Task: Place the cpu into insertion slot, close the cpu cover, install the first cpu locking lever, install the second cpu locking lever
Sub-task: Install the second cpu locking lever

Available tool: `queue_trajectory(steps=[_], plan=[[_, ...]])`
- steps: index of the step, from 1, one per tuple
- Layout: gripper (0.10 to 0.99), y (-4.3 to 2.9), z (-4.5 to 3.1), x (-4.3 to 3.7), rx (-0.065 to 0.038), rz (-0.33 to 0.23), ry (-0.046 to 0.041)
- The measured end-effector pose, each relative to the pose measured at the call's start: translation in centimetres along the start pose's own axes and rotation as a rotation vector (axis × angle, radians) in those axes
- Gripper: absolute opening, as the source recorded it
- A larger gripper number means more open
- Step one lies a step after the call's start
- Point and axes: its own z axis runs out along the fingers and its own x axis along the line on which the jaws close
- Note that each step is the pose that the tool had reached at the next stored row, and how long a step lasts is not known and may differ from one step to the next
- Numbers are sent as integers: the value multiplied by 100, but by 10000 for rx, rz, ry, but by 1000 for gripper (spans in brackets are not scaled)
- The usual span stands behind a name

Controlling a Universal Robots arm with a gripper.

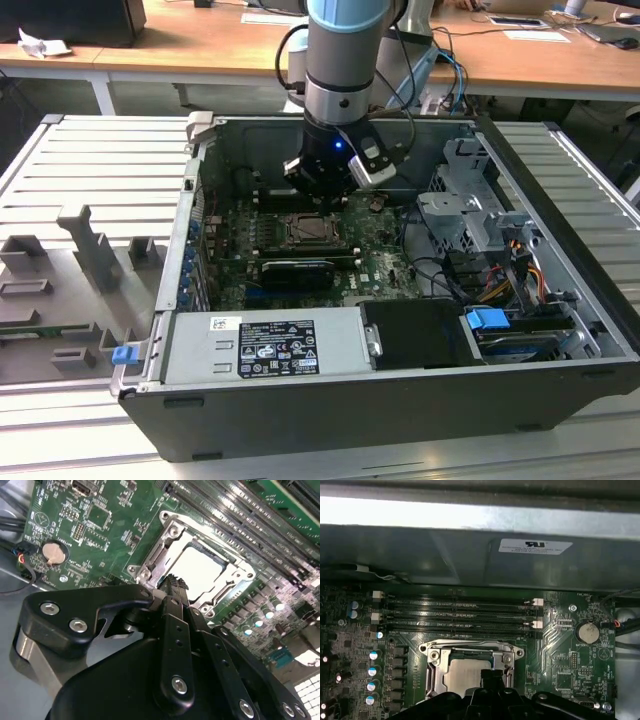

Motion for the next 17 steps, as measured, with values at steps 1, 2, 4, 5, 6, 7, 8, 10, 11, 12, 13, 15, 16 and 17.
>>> queue_trajectory(steps=[1,2,4,5,6,7,8,10,11,12,13,15,16,17], plan=[[106,-2,0,0,-1,2,0],[106,-4,-5,1,4,2,2],[106,-2,-27,0,1,1,1],[106,-2,-41,0,1,0,0],[106,-1,-58,-1,1,0,1],[106,-4,-62,-1,0,0,0],[106,-8,-64,-1,-1,-3,0],[106,-59,-68,1,-8,-1,-1],[106,-111,-73,4,-13,0,0],[106,-202,-80,7,-17,1,4],[106,-291,-87,11,-22,4,46],[106,-384,-95,15,-37,5,46],[106,-406,-97,15,-38,4,47],[106,-438,-99,17,-38,5,46]])
